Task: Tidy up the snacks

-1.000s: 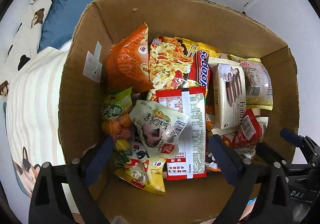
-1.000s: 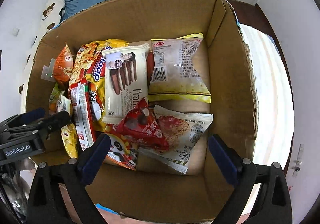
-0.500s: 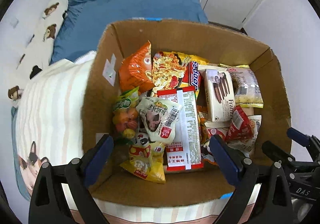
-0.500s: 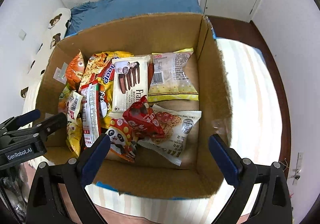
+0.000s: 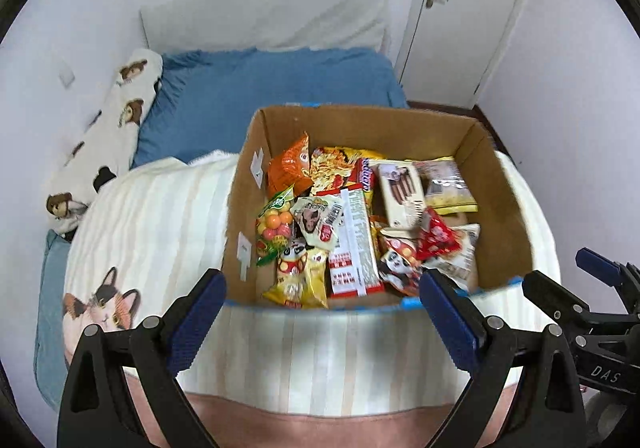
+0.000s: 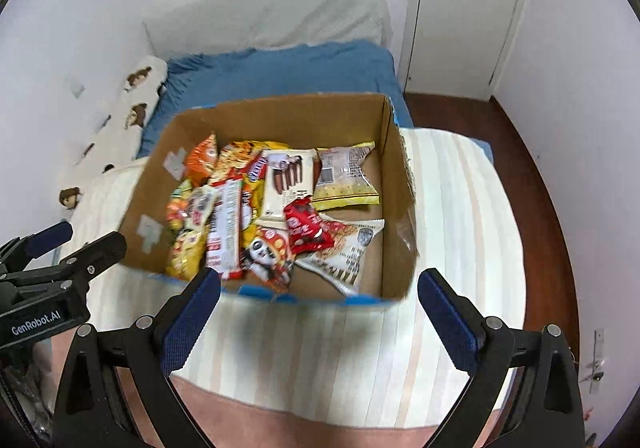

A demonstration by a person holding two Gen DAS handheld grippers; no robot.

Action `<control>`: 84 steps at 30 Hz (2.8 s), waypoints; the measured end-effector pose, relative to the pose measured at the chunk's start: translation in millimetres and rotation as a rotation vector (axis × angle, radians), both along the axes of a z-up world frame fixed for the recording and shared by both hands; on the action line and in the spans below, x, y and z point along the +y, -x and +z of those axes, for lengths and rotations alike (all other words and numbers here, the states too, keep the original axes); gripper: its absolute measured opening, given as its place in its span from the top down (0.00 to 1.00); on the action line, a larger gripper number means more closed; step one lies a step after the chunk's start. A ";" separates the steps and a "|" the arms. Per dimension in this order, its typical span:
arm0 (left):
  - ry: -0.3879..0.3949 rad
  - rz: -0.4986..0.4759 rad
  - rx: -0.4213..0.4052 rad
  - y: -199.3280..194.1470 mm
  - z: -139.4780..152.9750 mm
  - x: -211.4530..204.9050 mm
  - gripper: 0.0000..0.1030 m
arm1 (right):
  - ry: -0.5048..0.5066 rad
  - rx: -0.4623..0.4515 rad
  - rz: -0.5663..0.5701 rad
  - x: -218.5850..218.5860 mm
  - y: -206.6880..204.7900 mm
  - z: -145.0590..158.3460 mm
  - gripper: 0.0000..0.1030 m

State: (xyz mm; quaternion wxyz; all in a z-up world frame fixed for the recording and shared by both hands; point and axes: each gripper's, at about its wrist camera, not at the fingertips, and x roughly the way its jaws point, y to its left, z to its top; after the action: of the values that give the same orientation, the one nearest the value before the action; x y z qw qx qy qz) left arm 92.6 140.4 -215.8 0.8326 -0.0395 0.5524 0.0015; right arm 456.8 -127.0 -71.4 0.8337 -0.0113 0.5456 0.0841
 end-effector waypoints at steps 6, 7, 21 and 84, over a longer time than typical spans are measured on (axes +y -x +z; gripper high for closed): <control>-0.027 -0.015 -0.077 50.4 35.5 -9.8 0.04 | -0.038 -0.079 -0.004 -7.6 59.3 41.7 0.02; -0.032 -0.012 -0.089 57.1 40.6 -10.7 0.04 | -0.036 -0.094 -0.003 -8.3 67.5 48.0 0.02; -0.023 0.006 -0.187 145.8 96.9 -17.7 0.04 | -0.053 -0.258 -0.005 -21.7 169.4 130.6 0.01; -0.078 0.056 -0.188 54.3 57.6 -12.9 0.00 | 0.010 -0.277 -0.104 -24.0 81.0 78.0 0.00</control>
State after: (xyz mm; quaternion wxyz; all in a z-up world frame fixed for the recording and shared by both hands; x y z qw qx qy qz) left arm 38.4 127.6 -158.1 0.8813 -0.0222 0.4700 0.0425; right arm 375.8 -151.0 6.6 0.9042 0.0014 0.4257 0.0356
